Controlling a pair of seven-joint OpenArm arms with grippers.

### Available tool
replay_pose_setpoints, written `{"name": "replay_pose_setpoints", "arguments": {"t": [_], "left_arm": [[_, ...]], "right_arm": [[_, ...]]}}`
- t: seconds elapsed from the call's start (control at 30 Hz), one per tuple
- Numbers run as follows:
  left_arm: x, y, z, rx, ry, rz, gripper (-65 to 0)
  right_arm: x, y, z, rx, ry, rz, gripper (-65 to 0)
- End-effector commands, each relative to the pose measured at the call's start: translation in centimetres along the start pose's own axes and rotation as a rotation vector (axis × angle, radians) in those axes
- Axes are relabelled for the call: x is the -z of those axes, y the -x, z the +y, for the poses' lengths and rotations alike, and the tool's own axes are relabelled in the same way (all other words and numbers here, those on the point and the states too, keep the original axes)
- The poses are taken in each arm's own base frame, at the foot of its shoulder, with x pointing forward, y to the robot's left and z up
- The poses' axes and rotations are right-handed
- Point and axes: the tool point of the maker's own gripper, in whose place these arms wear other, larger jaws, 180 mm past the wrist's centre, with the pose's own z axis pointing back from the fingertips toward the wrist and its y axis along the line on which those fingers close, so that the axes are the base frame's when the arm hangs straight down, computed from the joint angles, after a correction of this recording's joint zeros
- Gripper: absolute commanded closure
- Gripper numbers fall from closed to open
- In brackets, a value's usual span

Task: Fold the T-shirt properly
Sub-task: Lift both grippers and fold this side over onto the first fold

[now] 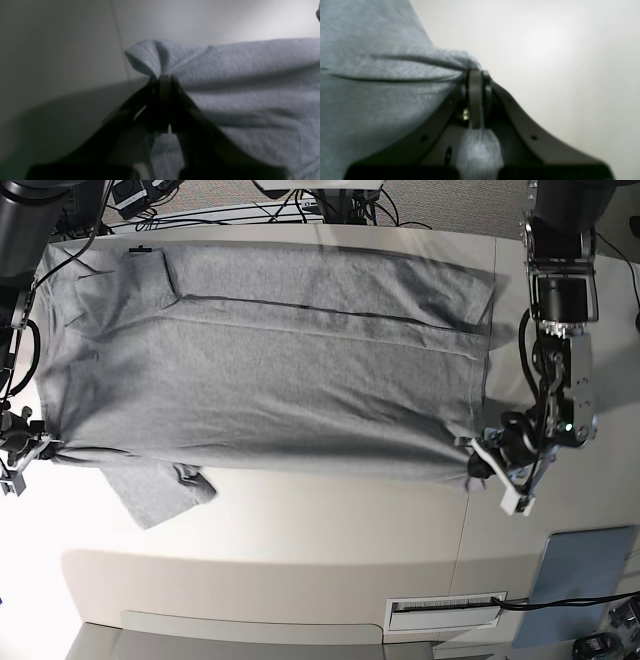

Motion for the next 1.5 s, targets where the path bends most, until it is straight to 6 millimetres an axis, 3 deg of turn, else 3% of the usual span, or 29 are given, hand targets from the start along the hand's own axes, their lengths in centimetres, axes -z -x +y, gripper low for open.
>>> {"name": "replay_pose_setpoints", "arguments": {"t": [0.0,0.23,0.37,0.53,0.77,0.93,1.07,1.2,1.47], "left_arm": [[-1.3,-2.8,1.0,0.005,-0.022,-0.082,0.0],[-2.7,-1.4,0.5,-0.018,0.049,-0.104,0.0],[-2.8,-1.0,0.4,-0.016,0.050,-0.099,0.0],[-2.8,-1.1,0.3,-0.015,0.055,-0.101,0.0],[-2.7,-0.5,0.6,-0.004,0.037,-0.076,0.0],[-2.7,0.2,0.6,-0.008,0.038,-0.063,0.0],[-3.0,1.1,0.2,0.004,0.041,-0.053,0.0],[-3.9,1.9,-0.8,0.038,0.048,-0.046,0.0],[-4.8,6.8,-1.6,0.039,0.054,0.058,0.0]], "right_arm": [[-1.4,-2.7,-1.0,0.006,0.009,-0.076,0.0],[-1.5,-3.2,-0.8,0.039,-0.009,-0.102,0.0],[-1.7,-4.8,-0.1,-0.019,-0.011,-0.163,0.0],[-2.2,-7.6,-1.5,-0.139,0.231,-0.285,0.0],[-2.4,-7.2,1.4,-0.240,0.277,-0.305,0.0],[-4.9,-5.8,1.4,-0.252,0.315,-0.318,0.0],[-7.6,-3.4,-0.4,-0.224,0.365,-0.330,0.0],[-9.2,-0.3,-0.9,-0.241,0.382,-0.301,0.0],[-11.3,4.7,-0.9,-0.241,0.410,-0.243,0.0]]}}
